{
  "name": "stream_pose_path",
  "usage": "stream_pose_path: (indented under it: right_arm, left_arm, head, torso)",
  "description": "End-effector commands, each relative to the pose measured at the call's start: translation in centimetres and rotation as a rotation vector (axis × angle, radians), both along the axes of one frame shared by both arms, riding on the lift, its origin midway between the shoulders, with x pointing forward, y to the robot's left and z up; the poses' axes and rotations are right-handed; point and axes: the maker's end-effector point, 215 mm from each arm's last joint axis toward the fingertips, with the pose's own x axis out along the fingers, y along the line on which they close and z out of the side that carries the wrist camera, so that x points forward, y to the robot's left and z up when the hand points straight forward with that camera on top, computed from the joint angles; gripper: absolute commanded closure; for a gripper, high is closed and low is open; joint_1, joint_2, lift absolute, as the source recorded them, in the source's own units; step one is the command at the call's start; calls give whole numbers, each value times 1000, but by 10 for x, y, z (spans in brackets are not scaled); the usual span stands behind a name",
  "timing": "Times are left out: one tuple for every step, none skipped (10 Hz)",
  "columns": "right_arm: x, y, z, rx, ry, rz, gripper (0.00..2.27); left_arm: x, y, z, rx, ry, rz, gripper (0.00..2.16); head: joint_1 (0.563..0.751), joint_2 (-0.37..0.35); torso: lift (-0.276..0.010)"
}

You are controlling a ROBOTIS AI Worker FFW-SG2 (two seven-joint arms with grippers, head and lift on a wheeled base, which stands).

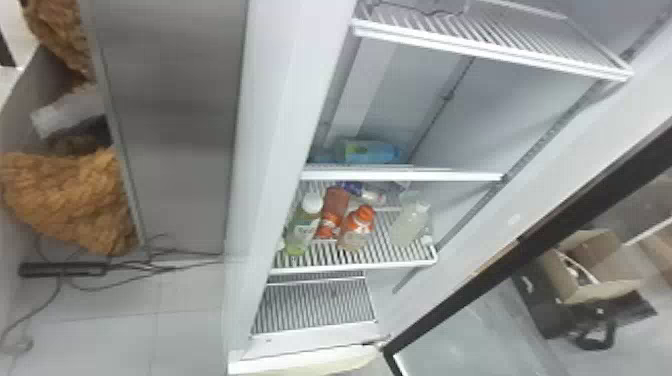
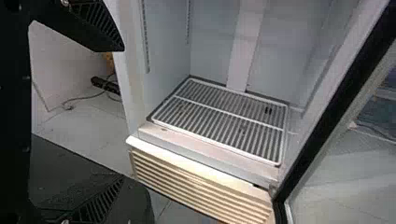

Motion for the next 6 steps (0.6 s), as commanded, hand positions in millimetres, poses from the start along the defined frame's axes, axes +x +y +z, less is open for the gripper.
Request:
stream_pose_path:
  right_arm:
    - [-13,-12,-9,-8,5,-78,-1]
    - [-17,-16,-11,-23,1,-97,-1]
    - [-17,-20,-12,-39,2,-99,-1]
    - [-13,-22,-10,-49,-9,-97,-1]
    - [-8,-23,-9,-56,-16,-84,-1]
    - [-4,-23,-9,-57,-19,-84,-1]
  left_arm:
    - [-1,11,-8,37,6,6,-1]
    - [2,16,-10,52,-3,30,-1]
    - [2,19,-12,63,-4,25,-1]
    - [1,19,-14,76,-7,14,-1]
    - [5,19,-13,74,-18,23,-1]
    - [9,20,-15,82,-32,29,-1]
  head:
    - [695,-350]
    - [695,-350]
    - [695,-350]
    - [695,-350]
    - [695,-350]
    - [695,-350]
  torso:
    - [0]
    - [0]
    - [0]
    - [0]
    - [0]
    - [0]
